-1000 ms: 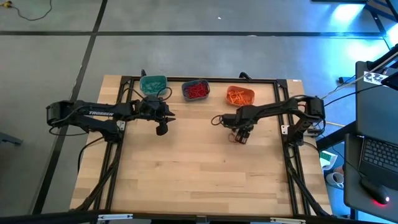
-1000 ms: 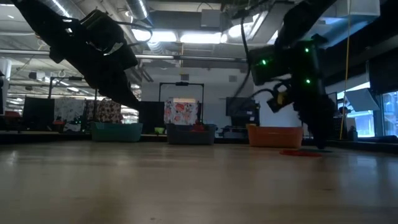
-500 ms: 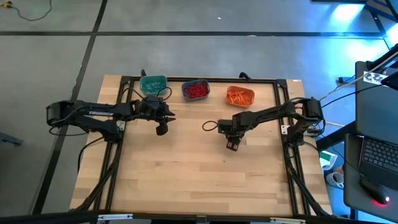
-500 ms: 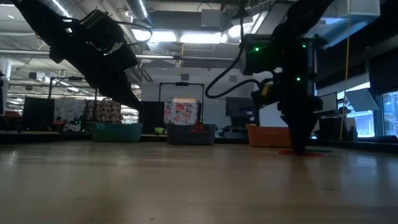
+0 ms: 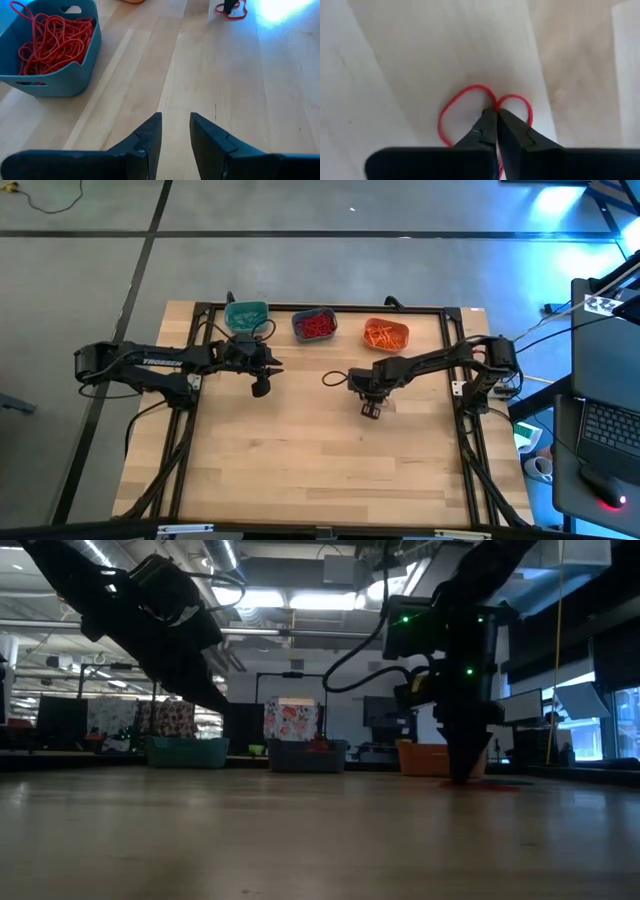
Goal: Sort rubber bands into baskets
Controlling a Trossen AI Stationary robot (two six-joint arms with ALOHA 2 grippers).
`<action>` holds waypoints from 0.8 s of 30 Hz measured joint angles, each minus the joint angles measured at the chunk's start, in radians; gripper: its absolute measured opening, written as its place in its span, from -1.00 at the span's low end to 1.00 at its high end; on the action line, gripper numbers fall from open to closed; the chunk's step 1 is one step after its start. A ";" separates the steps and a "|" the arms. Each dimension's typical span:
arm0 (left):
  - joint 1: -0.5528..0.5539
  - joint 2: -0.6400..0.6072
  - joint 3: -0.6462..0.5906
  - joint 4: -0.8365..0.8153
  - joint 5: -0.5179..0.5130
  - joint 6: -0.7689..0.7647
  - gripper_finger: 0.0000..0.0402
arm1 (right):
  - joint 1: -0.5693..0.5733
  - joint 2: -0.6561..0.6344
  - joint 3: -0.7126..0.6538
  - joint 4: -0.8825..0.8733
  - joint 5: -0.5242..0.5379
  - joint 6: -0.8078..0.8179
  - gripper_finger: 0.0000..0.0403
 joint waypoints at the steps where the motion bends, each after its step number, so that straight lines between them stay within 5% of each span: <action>1: 0.000 0.000 0.000 0.000 0.000 0.000 -0.51 | 0.000 0.001 0.005 0.003 0.006 -0.002 -0.91; 18: 0.000 0.000 0.000 0.000 0.000 0.001 -0.51 | -0.028 0.008 0.273 0.174 0.205 -0.222 -0.98; 24: 0.000 0.000 0.000 0.000 0.000 0.001 -0.51 | -0.094 0.007 0.319 0.346 0.198 -0.245 -0.97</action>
